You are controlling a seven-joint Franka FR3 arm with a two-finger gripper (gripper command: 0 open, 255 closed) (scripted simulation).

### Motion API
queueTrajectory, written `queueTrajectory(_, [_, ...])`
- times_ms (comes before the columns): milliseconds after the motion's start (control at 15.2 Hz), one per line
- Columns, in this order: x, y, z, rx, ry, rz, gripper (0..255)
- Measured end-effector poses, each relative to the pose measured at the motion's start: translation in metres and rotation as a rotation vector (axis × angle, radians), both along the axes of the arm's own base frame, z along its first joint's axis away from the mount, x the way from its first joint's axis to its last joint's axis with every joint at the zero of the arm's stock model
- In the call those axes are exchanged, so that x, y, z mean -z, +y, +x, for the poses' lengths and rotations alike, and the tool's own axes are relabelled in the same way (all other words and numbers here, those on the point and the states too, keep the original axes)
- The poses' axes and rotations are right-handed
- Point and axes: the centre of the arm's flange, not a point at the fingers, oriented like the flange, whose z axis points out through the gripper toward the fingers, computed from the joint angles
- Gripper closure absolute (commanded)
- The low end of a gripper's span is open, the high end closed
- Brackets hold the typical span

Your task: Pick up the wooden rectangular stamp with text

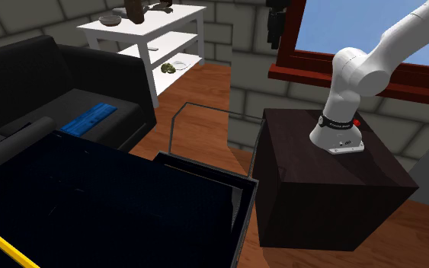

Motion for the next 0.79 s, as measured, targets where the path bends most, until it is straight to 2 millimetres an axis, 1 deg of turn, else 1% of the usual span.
queueTrajectory(66, [0.000, 0.000, 0.000, 0.000, 0.000, 0.000, 0])
queueTrajectory(198, [0.009, 0.009, 0.008, 0.009, 0.002, -0.004, 0])
queueTrajectory(264, [0.018, 0.016, 0.011, 0.016, 0.004, -0.007, 0])
queueTrajectory(462, [0.043, 0.039, 0.033, 0.039, 0.008, -0.018, 0])
queueTrajectory(594, [0.063, 0.054, 0.042, 0.055, 0.011, -0.025, 0])
queueTrajectory(792, [0.092, 0.075, 0.064, 0.079, 0.016, -0.036, 0])
